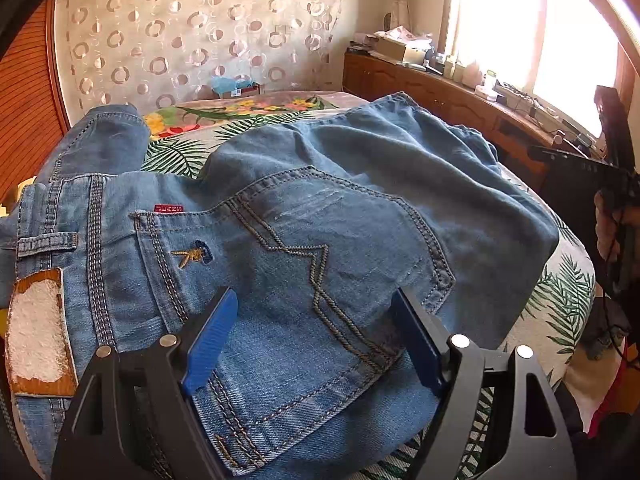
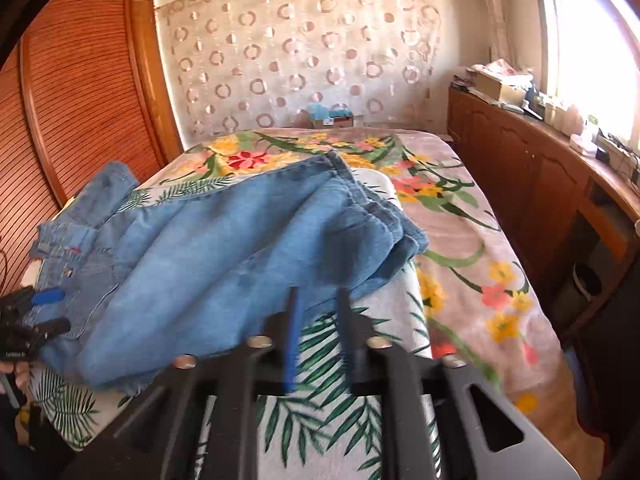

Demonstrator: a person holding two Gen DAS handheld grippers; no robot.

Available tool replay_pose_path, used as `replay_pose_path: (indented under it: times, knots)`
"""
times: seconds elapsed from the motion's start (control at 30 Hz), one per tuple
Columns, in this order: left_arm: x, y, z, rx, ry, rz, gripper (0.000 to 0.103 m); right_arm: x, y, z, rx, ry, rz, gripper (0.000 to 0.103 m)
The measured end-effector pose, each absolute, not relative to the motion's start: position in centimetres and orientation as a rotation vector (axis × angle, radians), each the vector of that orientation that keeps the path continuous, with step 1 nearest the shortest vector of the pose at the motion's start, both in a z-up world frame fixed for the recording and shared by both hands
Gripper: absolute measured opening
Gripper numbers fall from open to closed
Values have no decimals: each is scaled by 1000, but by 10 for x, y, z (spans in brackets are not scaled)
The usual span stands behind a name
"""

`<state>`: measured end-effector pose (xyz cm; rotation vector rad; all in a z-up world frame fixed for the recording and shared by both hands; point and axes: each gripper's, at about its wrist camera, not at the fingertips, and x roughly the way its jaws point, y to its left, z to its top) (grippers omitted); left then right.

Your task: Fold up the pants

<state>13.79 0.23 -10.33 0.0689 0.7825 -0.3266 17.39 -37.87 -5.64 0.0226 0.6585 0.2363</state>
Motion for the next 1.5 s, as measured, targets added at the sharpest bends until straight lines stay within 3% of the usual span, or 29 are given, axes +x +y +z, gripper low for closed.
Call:
replay_pose_path:
  times: [0.73,0.77,0.8,0.9,1.5]
  knots:
    - [134,7,-110,54,758,-318,80,239,-377,-67,71,804,141,40]
    - [133,7,-110,55,757,-317,80,240,-378,-69,70,818,128,38]
    - [134,7,-110,55,756,-317,80,241,-378,-68,74,822,129,25]
    - [132,8,-108,65,751,-304,80,236,-375,-59,89,812,161,4]
    - [97,65,-45,49,644,-223,80,149,-221,43,-90,649,566,2]
